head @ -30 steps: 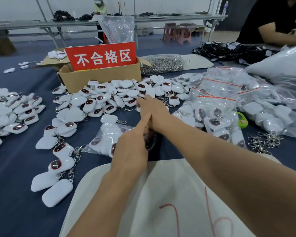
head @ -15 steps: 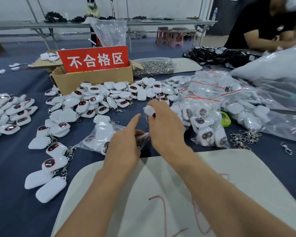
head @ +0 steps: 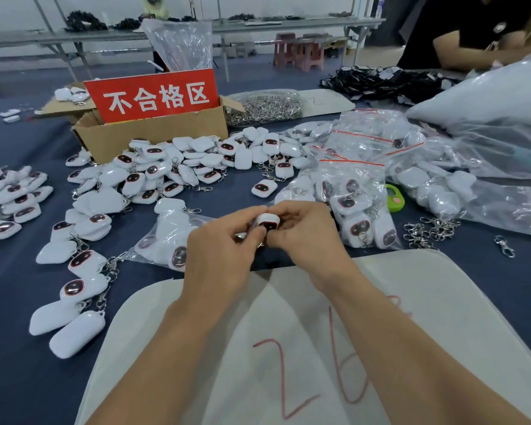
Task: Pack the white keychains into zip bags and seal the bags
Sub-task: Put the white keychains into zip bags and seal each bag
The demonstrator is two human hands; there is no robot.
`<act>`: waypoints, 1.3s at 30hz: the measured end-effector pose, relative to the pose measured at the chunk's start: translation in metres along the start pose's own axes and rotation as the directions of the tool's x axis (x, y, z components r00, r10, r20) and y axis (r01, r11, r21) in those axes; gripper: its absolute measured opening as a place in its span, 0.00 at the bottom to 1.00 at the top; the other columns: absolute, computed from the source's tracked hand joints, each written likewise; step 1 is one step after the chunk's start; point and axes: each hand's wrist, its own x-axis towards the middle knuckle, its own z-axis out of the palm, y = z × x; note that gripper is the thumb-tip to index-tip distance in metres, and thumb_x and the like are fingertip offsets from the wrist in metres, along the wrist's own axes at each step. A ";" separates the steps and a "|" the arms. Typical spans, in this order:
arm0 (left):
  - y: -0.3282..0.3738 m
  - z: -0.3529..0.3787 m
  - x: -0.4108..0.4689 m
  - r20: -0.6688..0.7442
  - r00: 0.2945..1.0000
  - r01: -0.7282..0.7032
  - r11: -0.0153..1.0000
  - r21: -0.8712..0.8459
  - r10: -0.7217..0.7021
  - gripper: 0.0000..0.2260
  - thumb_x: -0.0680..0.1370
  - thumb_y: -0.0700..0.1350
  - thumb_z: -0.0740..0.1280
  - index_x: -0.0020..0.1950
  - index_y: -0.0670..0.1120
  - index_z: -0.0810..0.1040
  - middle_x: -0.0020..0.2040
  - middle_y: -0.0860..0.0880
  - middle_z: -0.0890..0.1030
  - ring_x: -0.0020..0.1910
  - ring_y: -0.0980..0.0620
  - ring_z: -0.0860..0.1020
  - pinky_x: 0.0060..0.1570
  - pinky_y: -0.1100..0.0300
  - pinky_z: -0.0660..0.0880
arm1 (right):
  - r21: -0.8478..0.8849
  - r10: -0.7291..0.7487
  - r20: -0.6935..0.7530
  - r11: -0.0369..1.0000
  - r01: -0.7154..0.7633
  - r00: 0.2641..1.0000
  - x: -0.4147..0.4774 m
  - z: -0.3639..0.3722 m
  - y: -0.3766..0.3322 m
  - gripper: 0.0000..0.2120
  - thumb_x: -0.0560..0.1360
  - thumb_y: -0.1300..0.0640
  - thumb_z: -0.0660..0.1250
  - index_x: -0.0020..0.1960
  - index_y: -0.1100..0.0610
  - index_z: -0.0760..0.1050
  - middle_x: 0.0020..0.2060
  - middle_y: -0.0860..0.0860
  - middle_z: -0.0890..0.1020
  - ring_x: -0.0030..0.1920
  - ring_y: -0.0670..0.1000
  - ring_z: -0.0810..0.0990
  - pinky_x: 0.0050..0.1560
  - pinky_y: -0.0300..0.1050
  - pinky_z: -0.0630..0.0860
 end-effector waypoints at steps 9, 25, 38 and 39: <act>-0.003 -0.003 0.008 0.040 0.996 0.089 0.948 -0.305 -0.081 0.25 0.80 0.39 0.70 0.45 0.74 0.82 0.42 0.61 0.87 0.40 0.60 0.84 0.37 0.66 0.80 | 0.267 0.152 0.090 0.949 -0.171 0.984 -0.001 0.001 -0.007 0.15 0.74 0.73 0.67 0.52 0.58 0.87 0.35 0.50 0.81 0.39 0.48 0.71 0.37 0.35 0.67; -0.002 -0.003 0.007 0.012 0.995 0.100 0.932 -0.347 -0.102 0.17 0.79 0.38 0.72 0.51 0.64 0.84 0.42 0.58 0.87 0.37 0.53 0.86 0.40 0.61 0.83 | 0.292 0.144 0.084 0.943 -0.162 0.986 -0.003 0.000 -0.012 0.12 0.78 0.70 0.64 0.47 0.60 0.85 0.37 0.55 0.85 0.39 0.53 0.80 0.39 0.44 0.77; 0.002 -0.001 0.003 -0.032 0.993 0.097 0.945 -0.311 -0.112 0.07 0.76 0.48 0.73 0.48 0.62 0.87 0.39 0.56 0.87 0.38 0.55 0.86 0.41 0.55 0.84 | 0.142 0.038 0.057 0.989 -0.046 0.998 -0.005 0.001 -0.009 0.13 0.78 0.66 0.65 0.47 0.54 0.87 0.42 0.56 0.88 0.43 0.51 0.84 0.43 0.45 0.78; 0.002 -0.001 0.003 -0.038 0.993 0.100 0.949 -0.300 -0.116 0.06 0.75 0.50 0.73 0.47 0.61 0.87 0.38 0.56 0.87 0.37 0.55 0.85 0.41 0.52 0.84 | 0.132 0.027 0.060 0.991 -0.034 0.998 -0.006 0.001 -0.008 0.14 0.78 0.65 0.65 0.46 0.52 0.87 0.41 0.54 0.88 0.42 0.50 0.84 0.42 0.43 0.78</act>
